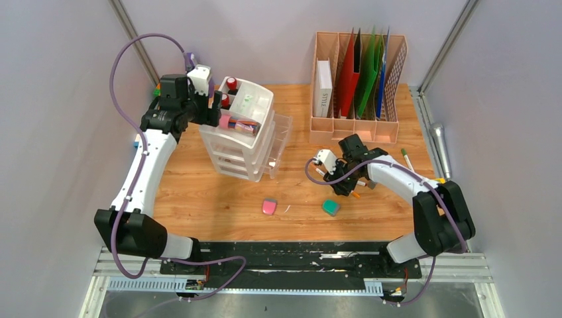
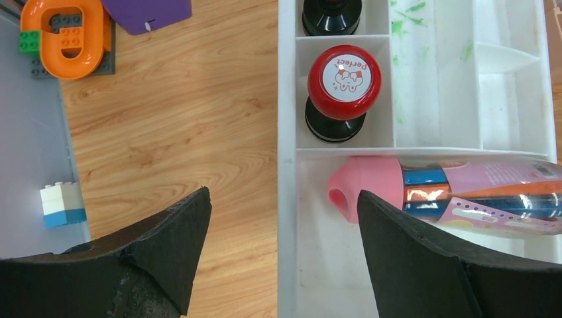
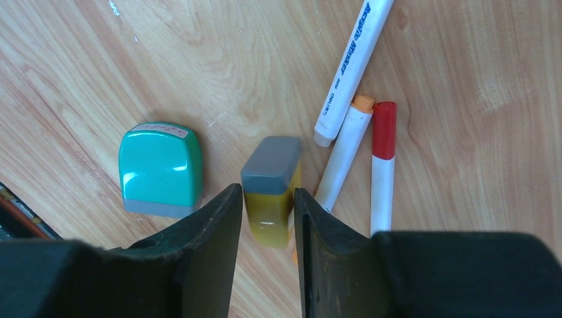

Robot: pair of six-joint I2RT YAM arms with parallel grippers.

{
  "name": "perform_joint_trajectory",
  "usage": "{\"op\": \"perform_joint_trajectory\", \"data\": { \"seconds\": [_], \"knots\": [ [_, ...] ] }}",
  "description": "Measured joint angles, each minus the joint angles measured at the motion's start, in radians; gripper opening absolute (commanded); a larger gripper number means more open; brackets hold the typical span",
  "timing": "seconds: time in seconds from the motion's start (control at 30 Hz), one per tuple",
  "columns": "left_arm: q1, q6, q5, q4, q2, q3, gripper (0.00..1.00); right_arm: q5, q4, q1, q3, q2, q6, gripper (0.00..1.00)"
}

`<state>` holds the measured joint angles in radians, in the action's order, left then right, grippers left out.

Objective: Organize the desk
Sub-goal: Pick up the stationery from the center of the board.

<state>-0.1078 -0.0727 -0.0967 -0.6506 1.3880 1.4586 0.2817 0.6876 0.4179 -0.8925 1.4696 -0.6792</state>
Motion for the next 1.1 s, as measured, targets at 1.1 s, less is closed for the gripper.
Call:
{"op": "perform_joint_trajectory", "data": {
  "seconds": [1.1],
  "knots": [
    [0.0, 0.004, -0.026, 0.005, -0.051, -0.016, 0.9, 0.338, 0.011, 0.02, -0.848, 0.386, 0.611, 0.02]
  ]
}}
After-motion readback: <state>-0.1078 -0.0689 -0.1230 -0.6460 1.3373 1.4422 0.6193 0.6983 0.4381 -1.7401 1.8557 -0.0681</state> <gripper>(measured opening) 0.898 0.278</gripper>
